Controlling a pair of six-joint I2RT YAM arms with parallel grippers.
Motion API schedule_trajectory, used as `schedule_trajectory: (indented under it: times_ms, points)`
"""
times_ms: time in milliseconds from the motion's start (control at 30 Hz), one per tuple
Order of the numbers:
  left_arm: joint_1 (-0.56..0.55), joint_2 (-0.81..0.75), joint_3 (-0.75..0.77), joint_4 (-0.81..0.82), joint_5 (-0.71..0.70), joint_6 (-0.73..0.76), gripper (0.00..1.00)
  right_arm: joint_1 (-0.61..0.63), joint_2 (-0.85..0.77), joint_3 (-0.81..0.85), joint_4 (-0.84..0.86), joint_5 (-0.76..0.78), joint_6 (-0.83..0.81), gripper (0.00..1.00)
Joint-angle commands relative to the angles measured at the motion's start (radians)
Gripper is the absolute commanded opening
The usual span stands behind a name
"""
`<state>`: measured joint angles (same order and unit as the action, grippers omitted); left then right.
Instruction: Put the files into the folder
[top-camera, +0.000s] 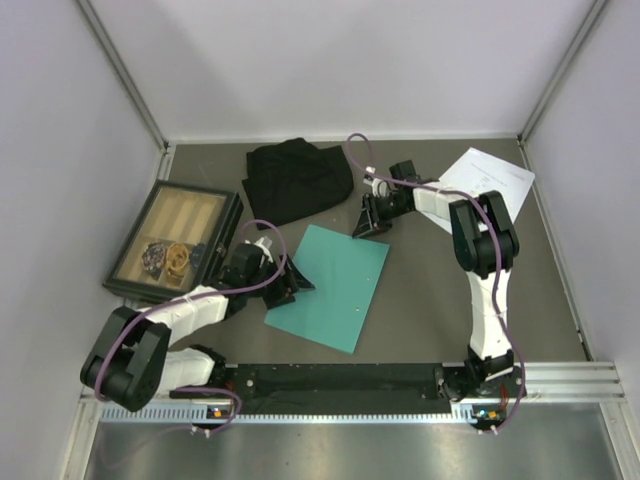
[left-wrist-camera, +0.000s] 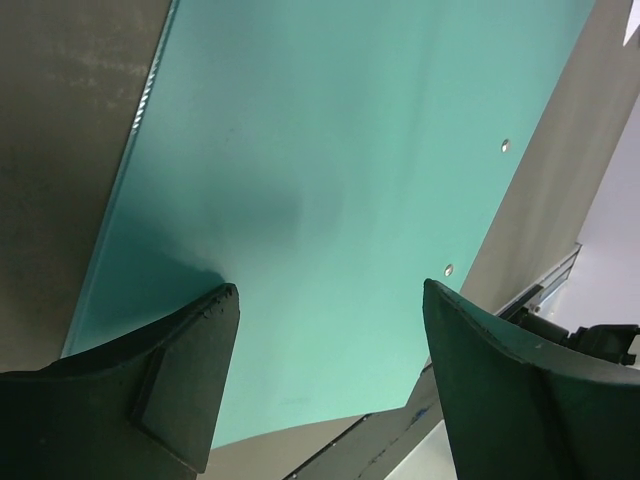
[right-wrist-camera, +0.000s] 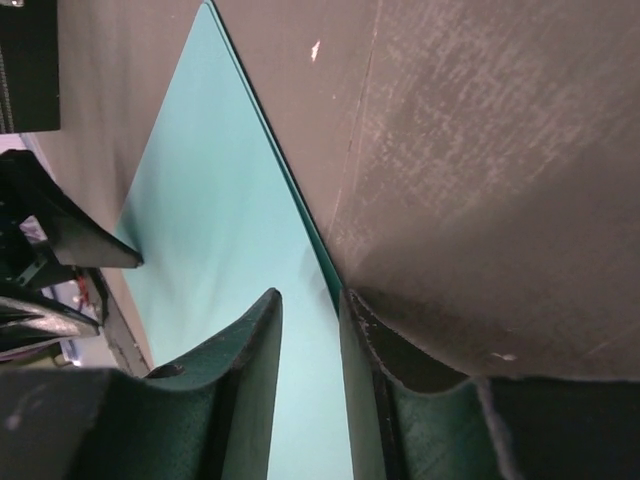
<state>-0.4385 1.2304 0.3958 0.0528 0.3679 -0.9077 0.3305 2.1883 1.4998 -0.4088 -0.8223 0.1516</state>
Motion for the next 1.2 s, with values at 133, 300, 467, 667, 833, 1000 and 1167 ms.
schedule_trajectory:
  times_ms: [133, 300, 467, 667, 833, 1000, 1167]
  points:
    - [-0.016, 0.023, -0.043, -0.031, -0.050, 0.009, 0.79, 0.061, -0.102, -0.009, -0.105, 0.249, -0.033, 0.45]
    - [-0.016, -0.093, 0.089, -0.210, -0.087, 0.046, 0.85, 0.137, -0.241, -0.004, -0.242, 0.697, -0.064, 0.70]
    - [-0.014, -0.218, 0.239, -0.443, -0.264, 0.075, 0.96, 0.218, -0.462, -0.121, -0.283, 0.919, -0.017, 0.99]
    - [0.006, -0.318, 0.366, -0.613, -0.477, 0.030, 0.98, 0.465, -0.640, -0.252, -0.341, 1.167, -0.012, 0.99]
    - [0.049, -0.267, 0.480, -0.752, -0.609, -0.039, 0.98, 0.778, -0.734, -0.331, -0.351, 1.354, 0.038, 0.95]
    - [0.163, -0.189, 0.532, -0.846, -0.656, -0.054, 0.98, 1.081, -0.662, -0.351, -0.349, 1.521, 0.082, 0.81]
    - [0.325, -0.232, 0.457, -0.809, -0.531, -0.057, 0.98, 1.229, -0.504, -0.311, -0.360, 1.549, 0.077, 0.67]
